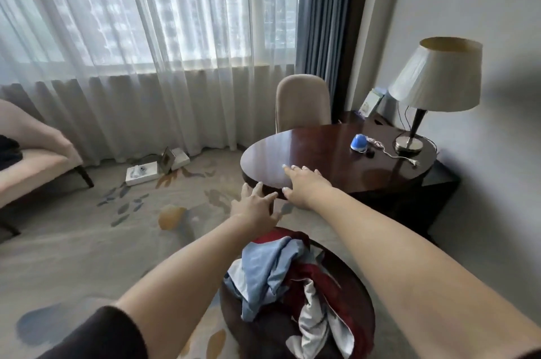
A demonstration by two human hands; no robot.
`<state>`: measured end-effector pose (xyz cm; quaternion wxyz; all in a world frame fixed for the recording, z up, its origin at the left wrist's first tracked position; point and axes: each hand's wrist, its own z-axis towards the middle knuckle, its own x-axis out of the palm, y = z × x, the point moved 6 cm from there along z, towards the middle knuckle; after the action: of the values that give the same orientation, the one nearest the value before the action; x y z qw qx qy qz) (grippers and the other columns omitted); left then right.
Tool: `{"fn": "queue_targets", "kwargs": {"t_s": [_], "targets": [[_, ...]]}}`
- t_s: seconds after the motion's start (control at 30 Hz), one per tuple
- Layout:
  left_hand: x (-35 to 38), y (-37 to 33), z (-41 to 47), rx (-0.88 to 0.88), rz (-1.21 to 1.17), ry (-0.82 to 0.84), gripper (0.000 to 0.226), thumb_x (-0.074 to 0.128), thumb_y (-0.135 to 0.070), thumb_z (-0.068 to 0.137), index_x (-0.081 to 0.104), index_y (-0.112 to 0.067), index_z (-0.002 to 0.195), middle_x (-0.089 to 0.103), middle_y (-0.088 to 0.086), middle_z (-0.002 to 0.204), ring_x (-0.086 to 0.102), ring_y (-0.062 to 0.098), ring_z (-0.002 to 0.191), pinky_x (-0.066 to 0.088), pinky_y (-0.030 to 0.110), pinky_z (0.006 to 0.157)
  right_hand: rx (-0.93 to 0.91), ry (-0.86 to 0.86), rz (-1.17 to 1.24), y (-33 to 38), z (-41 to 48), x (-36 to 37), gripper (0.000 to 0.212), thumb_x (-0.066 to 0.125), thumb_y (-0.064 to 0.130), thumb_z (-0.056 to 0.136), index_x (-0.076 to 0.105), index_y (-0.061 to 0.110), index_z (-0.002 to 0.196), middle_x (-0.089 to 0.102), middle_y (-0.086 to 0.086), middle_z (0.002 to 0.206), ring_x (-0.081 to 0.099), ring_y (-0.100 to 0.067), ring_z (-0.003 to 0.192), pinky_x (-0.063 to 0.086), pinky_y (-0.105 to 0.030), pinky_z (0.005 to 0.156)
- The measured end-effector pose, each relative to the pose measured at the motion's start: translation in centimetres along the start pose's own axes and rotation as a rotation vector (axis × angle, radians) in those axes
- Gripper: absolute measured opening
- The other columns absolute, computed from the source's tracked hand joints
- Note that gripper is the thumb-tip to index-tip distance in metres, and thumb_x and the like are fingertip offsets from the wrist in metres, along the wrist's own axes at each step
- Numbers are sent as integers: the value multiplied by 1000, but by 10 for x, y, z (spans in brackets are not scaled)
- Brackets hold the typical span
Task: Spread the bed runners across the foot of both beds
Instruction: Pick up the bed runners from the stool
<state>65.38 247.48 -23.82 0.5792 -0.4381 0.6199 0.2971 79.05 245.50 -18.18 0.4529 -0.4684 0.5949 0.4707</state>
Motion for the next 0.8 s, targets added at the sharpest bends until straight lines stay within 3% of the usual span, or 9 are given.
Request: {"fn": "queue_targets", "kwargs": {"t_s": [0.07,0.2,0.37,0.57,0.8], "targets": [[18,6,38,29,9,21,65,42,-67,94,26,-50,155,6,-1,172,-4,35,157,33,62,113,26,19,30,-10,31,10,68,41,40,103,11,25,162,18,-3,168,15,-29,154,12,-50,125],[60,19,99,27,-71,72,71,41,-67,94,14,-50,157,10,-2,171,5,33,157,34,62,111,106,96,89,-33,80,51,72,44,34,101,6,29,162,18,-1,168,19,-30,152,17,-55,122],[141,32,128,41,-79,282,79,42,-65,97,-2,-46,160,5,-5,172,15,32,156,32,57,117,158,184,201,-51,117,123,87,52,21,97,-6,36,161,4,-5,170,21,-32,151,28,-52,119],[251,38,148,16,-51,486,79,43,-63,98,1,-42,162,5,0,172,16,33,155,35,57,115,107,399,180,-74,160,239,95,51,4,92,-5,42,159,-5,1,170,14,-28,154,29,-48,119],[386,53,165,-114,-130,709,86,48,-69,94,-1,-46,161,0,-4,172,9,37,156,35,61,114,89,664,124,-95,175,404,101,67,22,93,-7,41,159,-4,-2,170,11,-31,154,31,-52,116]]}}
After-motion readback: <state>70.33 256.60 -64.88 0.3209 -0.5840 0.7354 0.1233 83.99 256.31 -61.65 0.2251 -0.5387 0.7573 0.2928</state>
